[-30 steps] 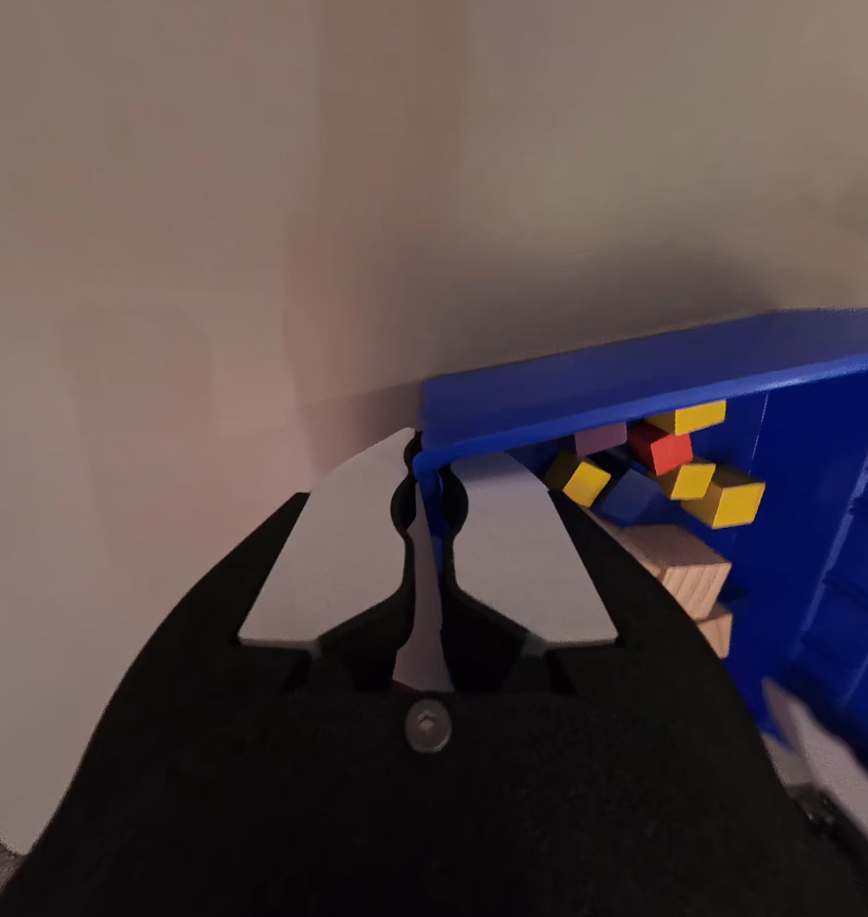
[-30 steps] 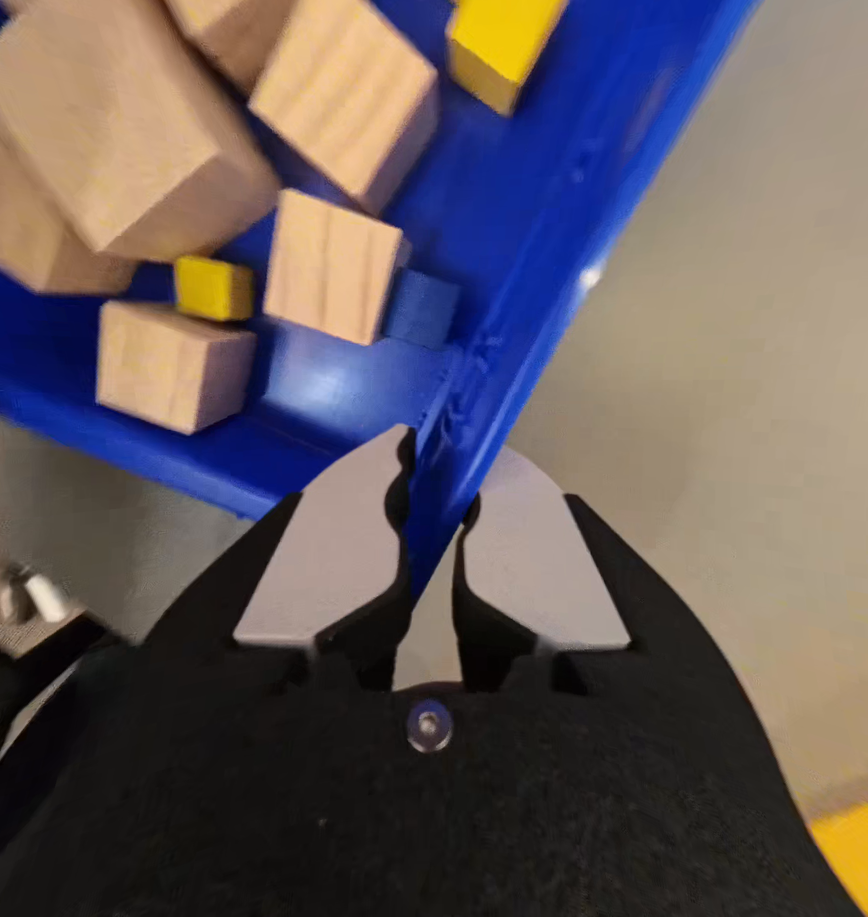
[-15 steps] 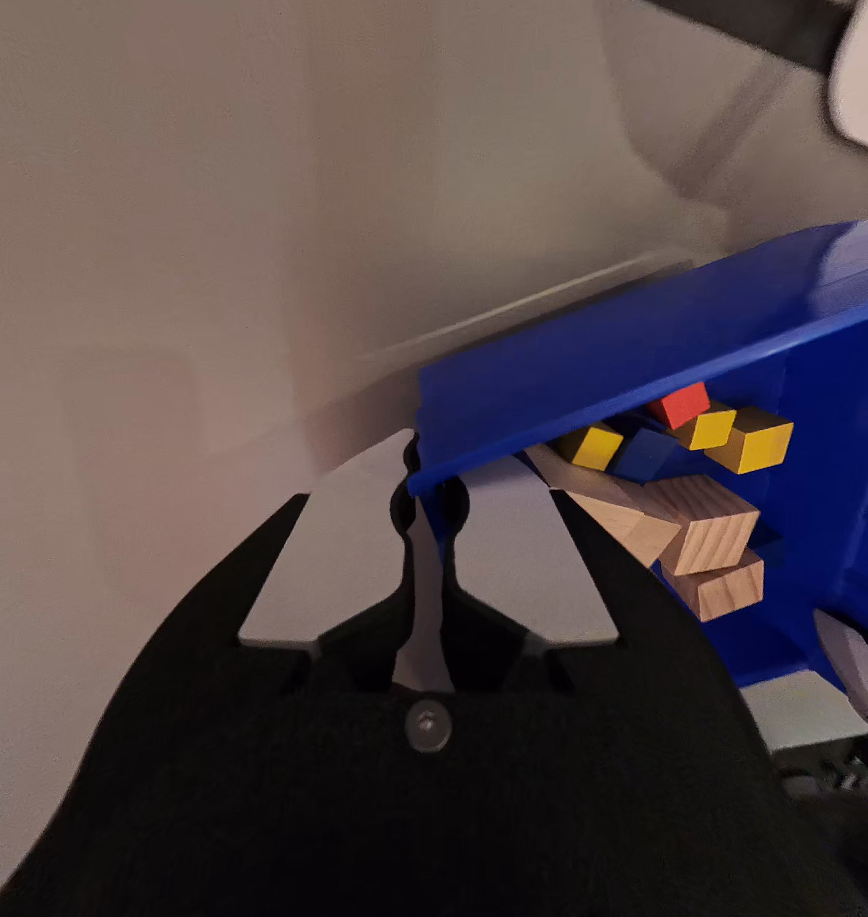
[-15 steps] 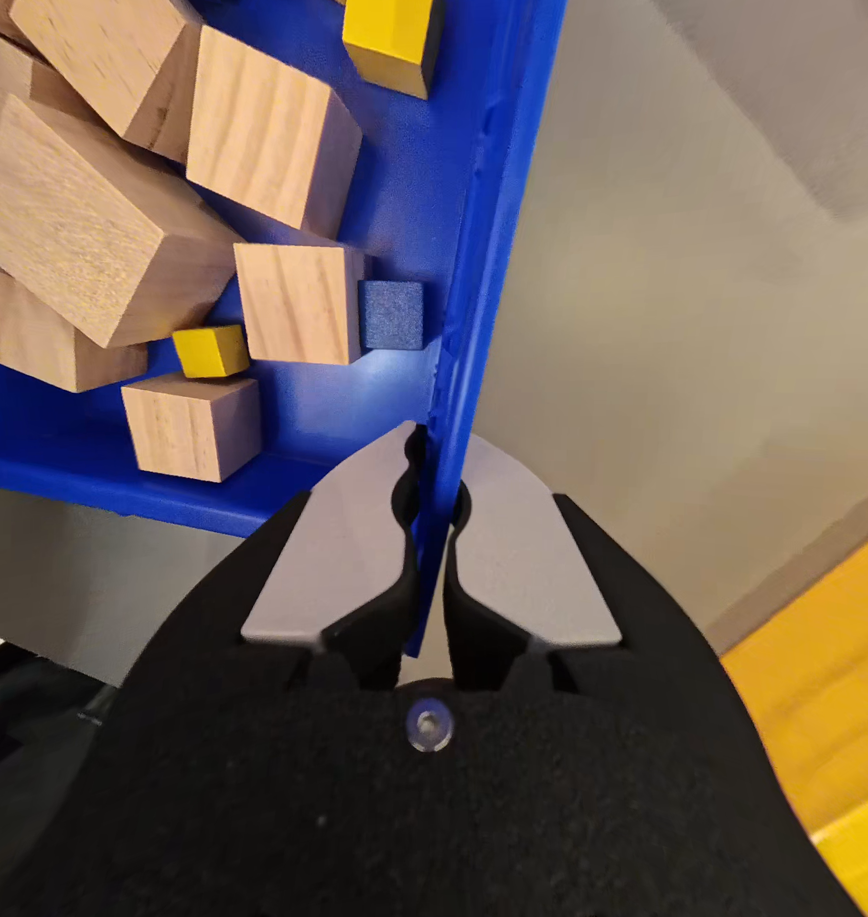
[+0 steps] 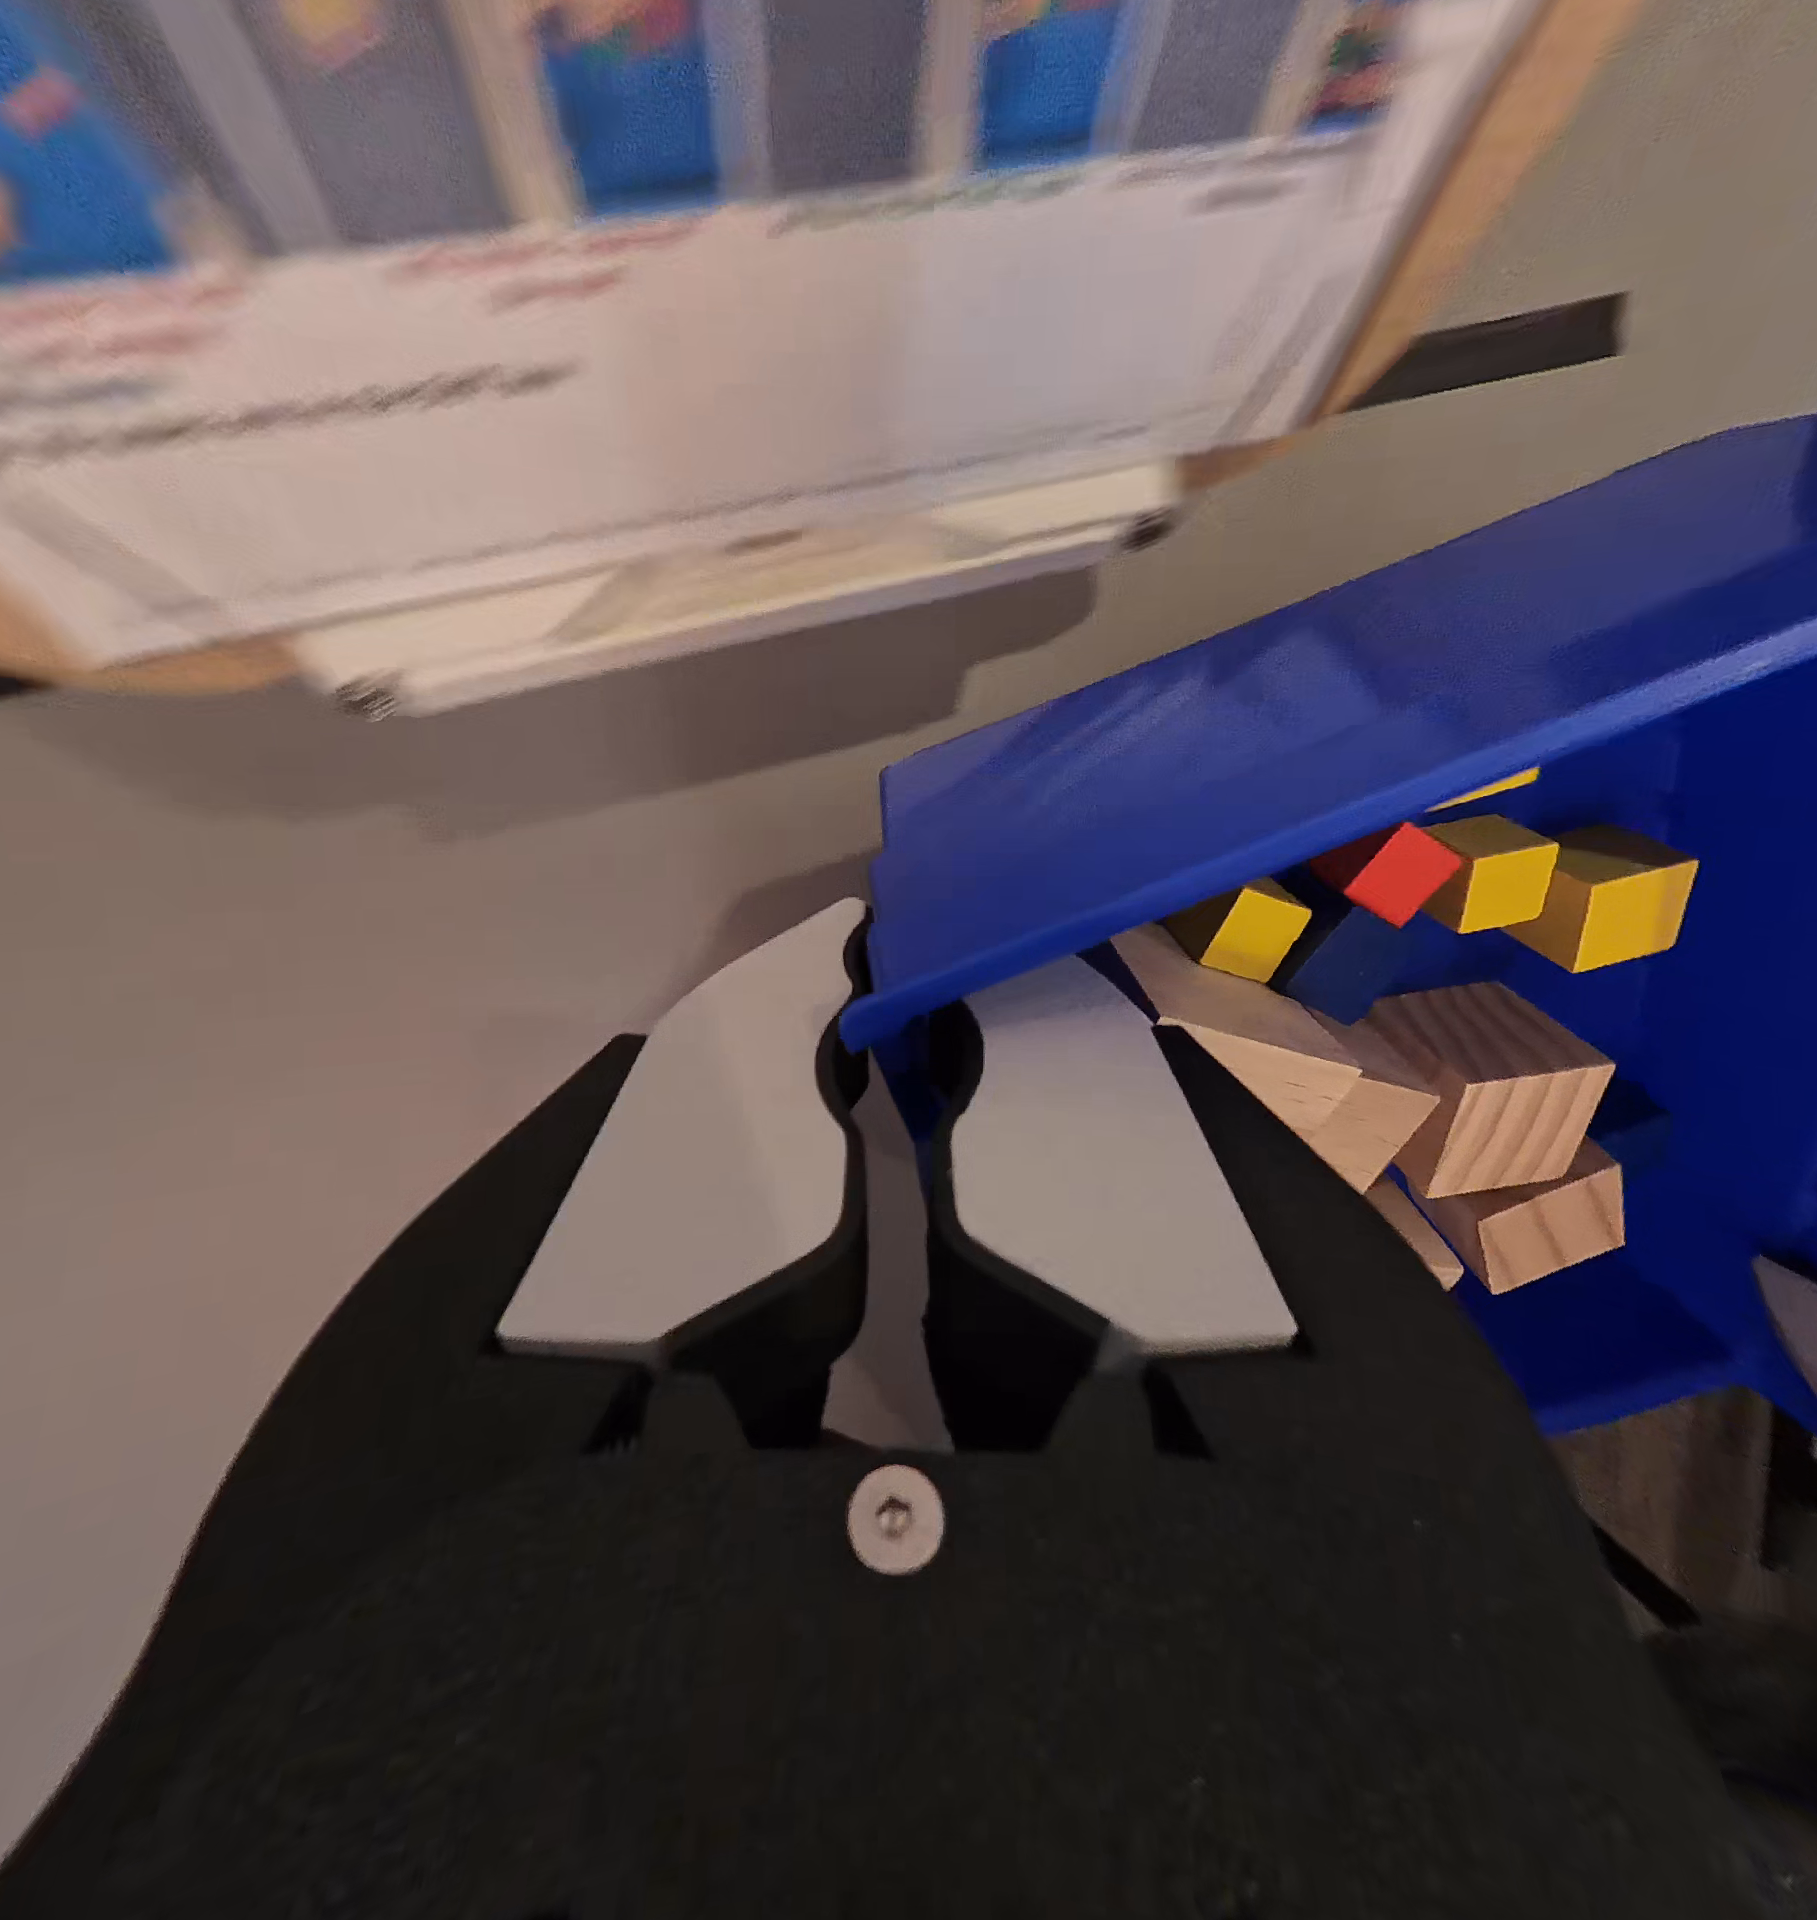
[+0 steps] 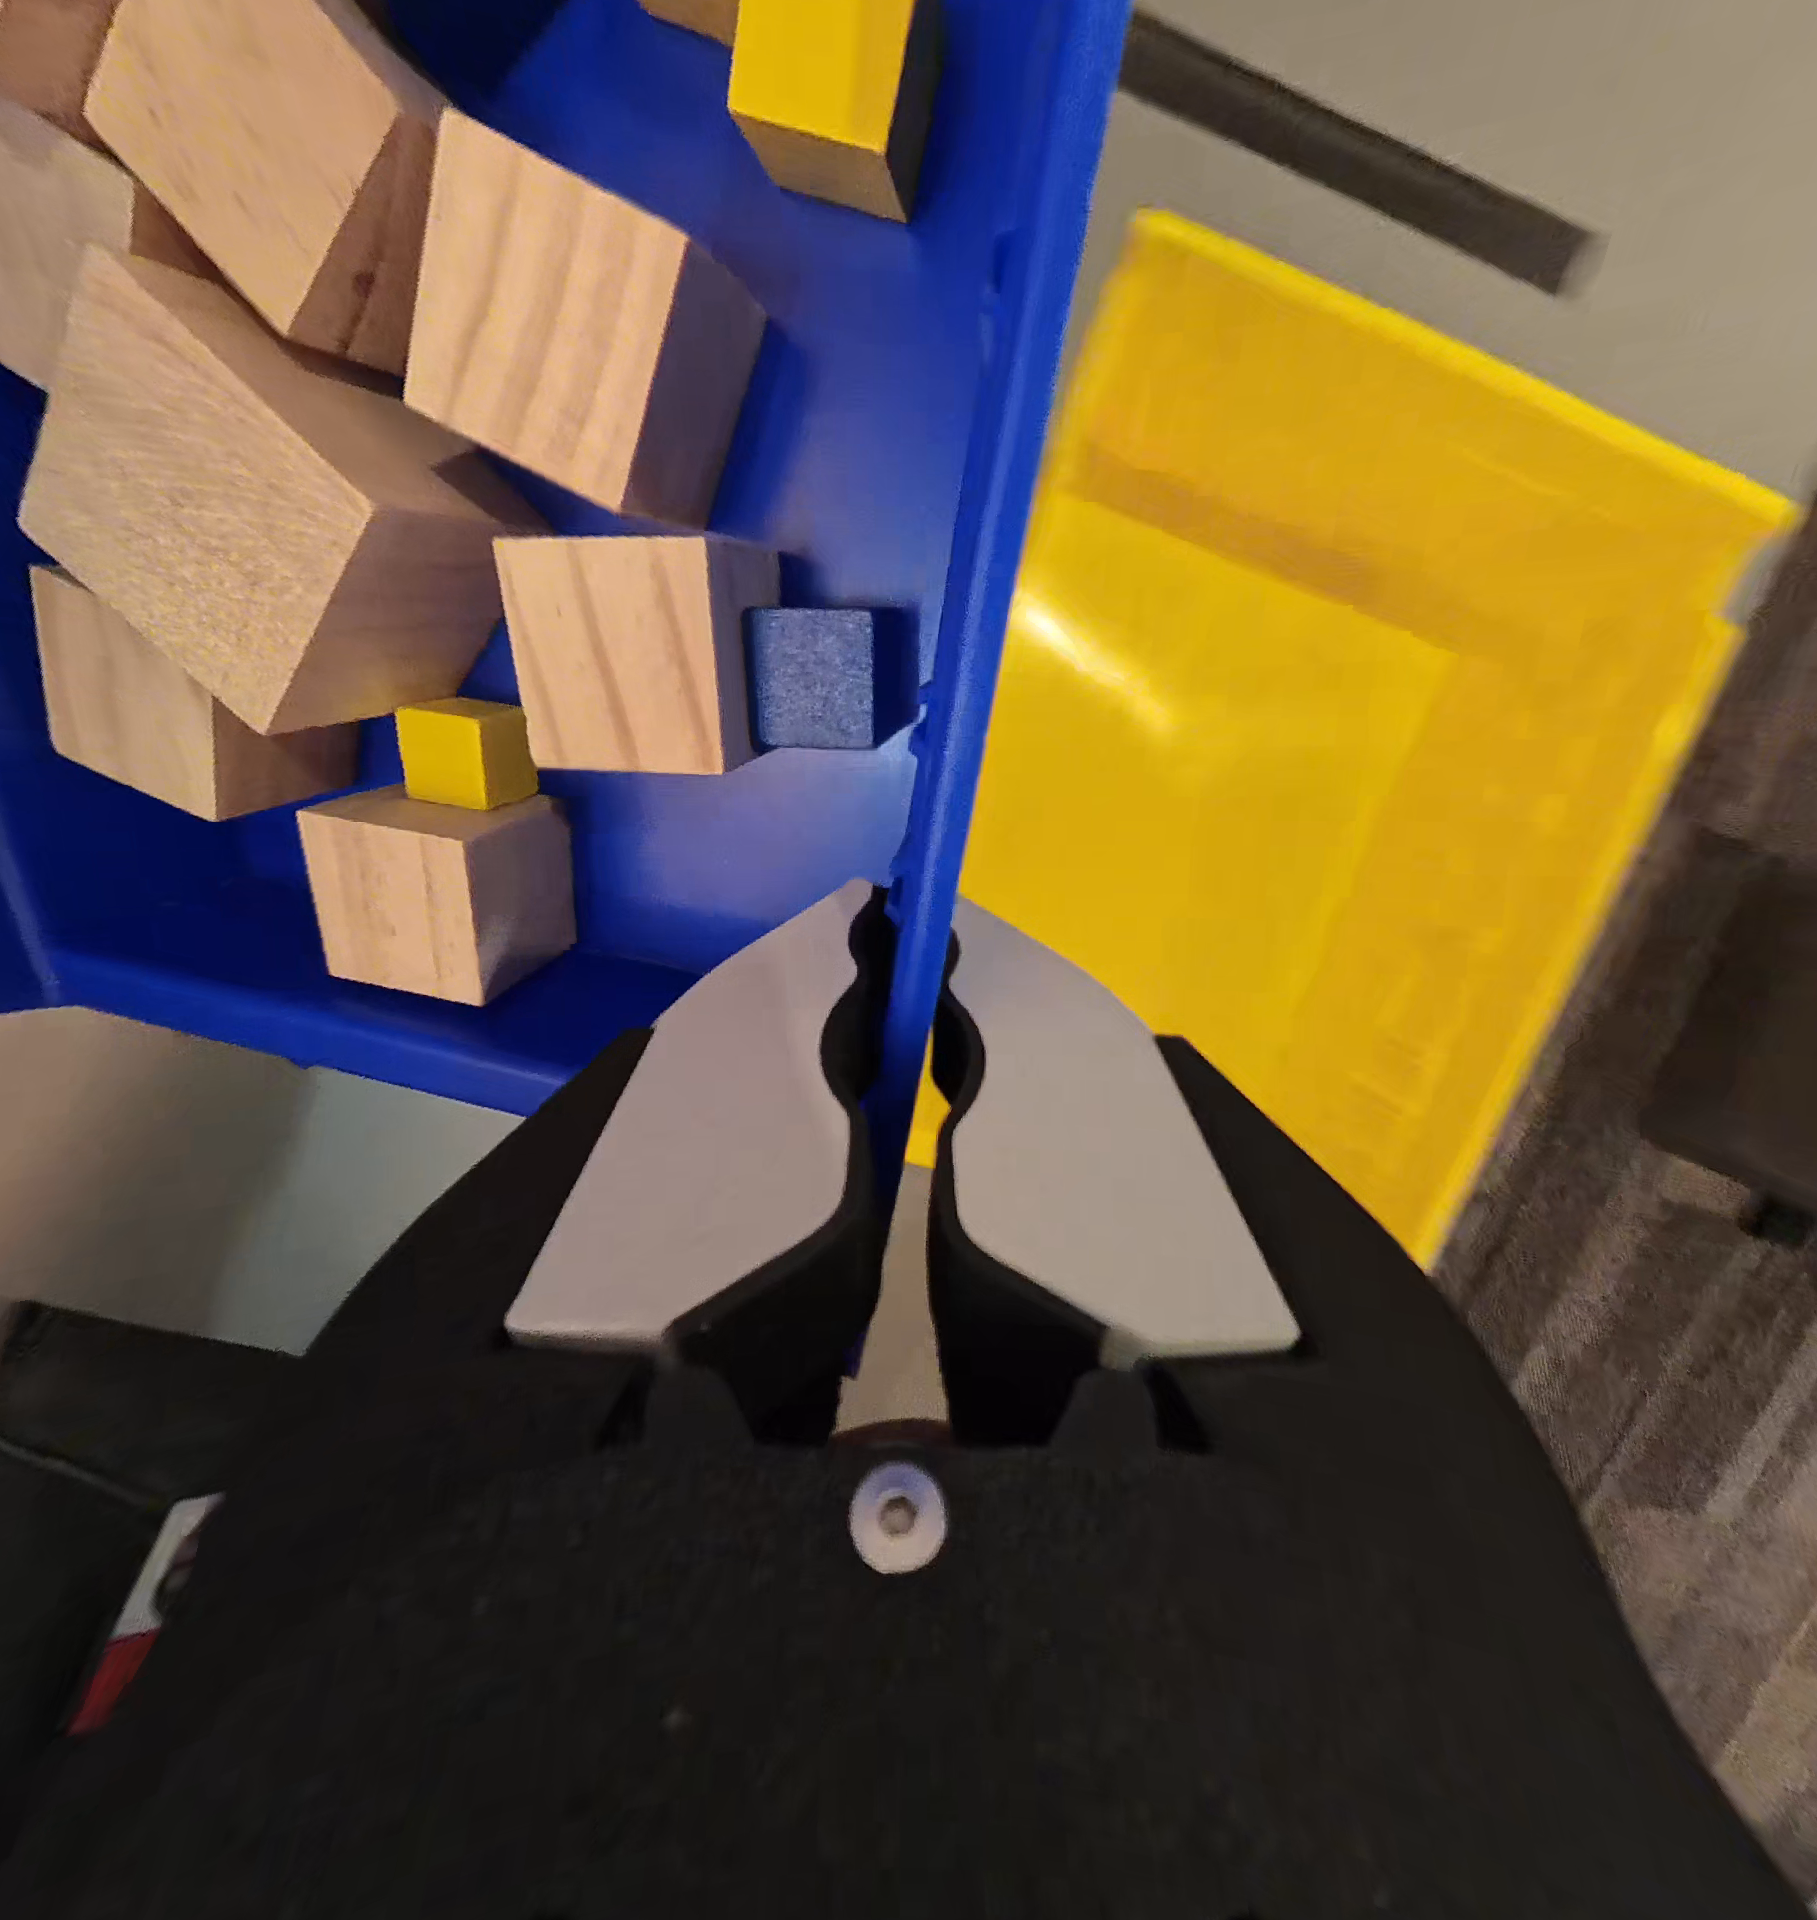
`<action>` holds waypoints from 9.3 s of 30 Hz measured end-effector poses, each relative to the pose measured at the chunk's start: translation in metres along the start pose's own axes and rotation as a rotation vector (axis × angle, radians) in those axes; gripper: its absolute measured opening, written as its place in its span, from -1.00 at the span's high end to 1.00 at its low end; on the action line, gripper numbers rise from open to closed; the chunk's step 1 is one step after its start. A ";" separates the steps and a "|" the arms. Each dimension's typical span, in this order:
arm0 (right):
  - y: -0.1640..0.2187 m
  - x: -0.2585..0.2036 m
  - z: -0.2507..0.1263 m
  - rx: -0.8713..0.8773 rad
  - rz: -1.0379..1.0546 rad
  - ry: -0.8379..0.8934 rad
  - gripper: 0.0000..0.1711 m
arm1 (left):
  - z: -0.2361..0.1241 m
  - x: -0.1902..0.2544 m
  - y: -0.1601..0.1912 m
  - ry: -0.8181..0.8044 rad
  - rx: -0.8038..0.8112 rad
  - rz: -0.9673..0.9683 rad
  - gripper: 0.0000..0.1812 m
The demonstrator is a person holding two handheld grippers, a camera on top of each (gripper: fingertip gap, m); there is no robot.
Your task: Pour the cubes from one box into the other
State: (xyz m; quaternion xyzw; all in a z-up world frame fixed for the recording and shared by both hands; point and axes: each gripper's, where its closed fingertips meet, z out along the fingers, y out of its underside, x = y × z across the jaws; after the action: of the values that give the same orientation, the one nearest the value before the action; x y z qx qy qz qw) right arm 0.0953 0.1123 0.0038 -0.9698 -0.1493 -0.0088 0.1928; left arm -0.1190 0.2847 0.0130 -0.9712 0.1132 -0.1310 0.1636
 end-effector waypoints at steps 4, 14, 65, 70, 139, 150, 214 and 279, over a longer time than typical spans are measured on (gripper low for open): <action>0.019 0.088 -0.024 0.050 0.112 0.105 0.95 | 0.012 0.098 -0.038 0.086 0.083 0.044 0.94; 0.070 0.227 -0.023 0.217 0.297 0.374 0.94 | 0.050 0.271 -0.099 0.258 0.273 0.244 0.94; 0.098 0.158 -0.020 0.559 0.221 1.399 0.95 | 0.094 0.295 -0.097 1.193 0.610 0.337 0.95; 0.102 0.162 -0.018 0.562 0.271 1.376 0.95 | 0.092 0.306 -0.099 1.129 0.627 0.423 0.95; -0.020 -0.102 -0.034 0.833 0.294 0.259 0.93 | -0.207 0.001 0.005 0.047 0.841 0.423 0.94; -0.044 -0.368 0.101 0.070 -0.105 -0.230 0.93 | -0.091 -0.335 0.117 -0.229 0.033 -0.031 0.94; 0.155 -0.139 0.127 0.225 -0.428 -0.272 0.57 | -0.058 -0.174 0.391 -0.132 0.782 -0.025 0.50; 0.211 0.053 0.056 0.764 0.133 0.125 0.58 | -0.047 -0.168 0.432 -0.126 0.705 -0.031 0.53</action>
State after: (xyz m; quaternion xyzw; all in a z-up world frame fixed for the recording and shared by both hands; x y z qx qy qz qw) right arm 0.2054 -0.0372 -0.1222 -0.8333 -0.0669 0.0008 0.5488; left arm -0.3666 -0.0826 -0.1310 -0.8628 0.0361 -0.1041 0.4933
